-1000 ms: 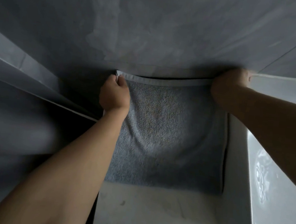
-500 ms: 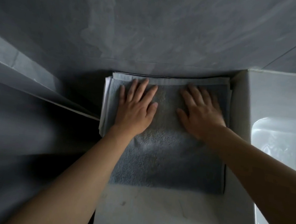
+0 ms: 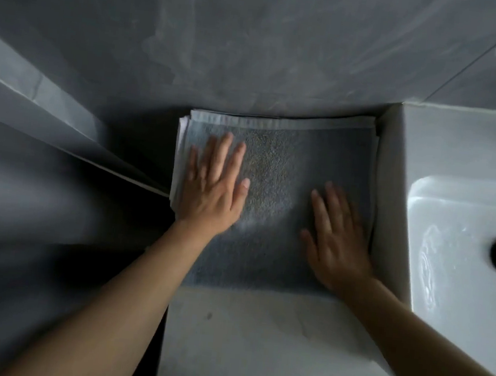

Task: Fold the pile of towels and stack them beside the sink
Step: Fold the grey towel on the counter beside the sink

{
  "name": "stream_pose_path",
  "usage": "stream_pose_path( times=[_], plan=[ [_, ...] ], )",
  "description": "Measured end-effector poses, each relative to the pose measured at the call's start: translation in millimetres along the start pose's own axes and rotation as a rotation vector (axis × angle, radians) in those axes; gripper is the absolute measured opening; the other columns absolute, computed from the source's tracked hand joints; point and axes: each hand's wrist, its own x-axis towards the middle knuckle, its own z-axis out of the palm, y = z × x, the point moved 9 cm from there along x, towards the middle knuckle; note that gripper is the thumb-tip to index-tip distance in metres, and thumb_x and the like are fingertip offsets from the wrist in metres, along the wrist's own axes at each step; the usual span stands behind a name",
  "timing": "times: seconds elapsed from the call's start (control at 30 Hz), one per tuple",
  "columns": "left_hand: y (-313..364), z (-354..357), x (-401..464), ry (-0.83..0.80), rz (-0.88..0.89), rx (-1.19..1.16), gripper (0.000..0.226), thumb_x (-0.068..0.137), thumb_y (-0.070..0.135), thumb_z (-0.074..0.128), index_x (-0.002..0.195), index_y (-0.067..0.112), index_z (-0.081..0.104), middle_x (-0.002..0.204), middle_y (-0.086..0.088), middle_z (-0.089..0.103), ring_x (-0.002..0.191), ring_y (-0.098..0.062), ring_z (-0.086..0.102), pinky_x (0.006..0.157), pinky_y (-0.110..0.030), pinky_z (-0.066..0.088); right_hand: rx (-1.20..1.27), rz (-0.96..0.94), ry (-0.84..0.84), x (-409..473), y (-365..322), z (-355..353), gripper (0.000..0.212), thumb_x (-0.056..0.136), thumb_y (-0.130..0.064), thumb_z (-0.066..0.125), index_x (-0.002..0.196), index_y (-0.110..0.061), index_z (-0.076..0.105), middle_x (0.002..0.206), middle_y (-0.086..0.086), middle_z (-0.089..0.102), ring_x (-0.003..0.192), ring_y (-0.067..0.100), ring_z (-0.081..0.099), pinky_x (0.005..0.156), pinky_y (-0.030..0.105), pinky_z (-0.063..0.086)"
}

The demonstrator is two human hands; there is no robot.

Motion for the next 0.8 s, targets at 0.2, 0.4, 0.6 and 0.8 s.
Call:
stream_pose_path(
  times=[0.2,0.4,0.6,0.8],
  plan=[
    [50,27,-109,-0.168,0.189,0.038,0.075,0.092,0.053,0.052,0.151,0.008,0.04,0.16,-0.015,0.028,0.149,-0.036,0.024,0.117,-0.059,0.024,-0.073,0.006,-0.226,-68,-14,33,0.075,0.075,-0.034,0.07,0.139,0.0,0.049,0.151,0.024,0.035,0.139,0.041,0.035,0.111,0.054,0.032],
    [28,39,-154,-0.392,0.143,0.122,0.083,0.08,0.054,0.042,0.151,0.01,0.04,0.158,-0.012,0.034,0.146,-0.033,0.032,0.116,-0.057,0.028,-0.213,-0.022,-0.537,-91,0,54,0.099,0.078,-0.043,0.054,0.155,-0.022,-0.004,0.161,0.01,-0.014,0.149,0.027,-0.002,0.12,0.044,0.009],
    [10,19,-157,-0.315,0.067,0.13,0.075,0.078,0.017,0.063,0.15,0.01,0.042,0.156,-0.012,0.039,0.142,-0.034,0.038,0.118,-0.049,0.029,-0.46,0.007,-0.529,-98,2,47,0.067,0.099,-0.011,0.028,0.153,-0.01,-0.011,0.16,0.02,-0.007,0.146,0.036,0.012,0.114,0.044,0.023],
    [-8,6,-149,-0.263,-0.075,0.176,0.047,0.09,0.003,0.049,0.136,0.004,0.055,0.14,-0.015,0.052,0.132,-0.035,0.047,0.121,-0.049,0.022,-0.572,-0.025,-0.536,-84,-7,32,0.054,0.095,-0.015,0.041,0.146,-0.014,0.023,0.137,0.017,0.04,0.114,0.033,0.05,0.09,0.039,0.041]
  ],
)
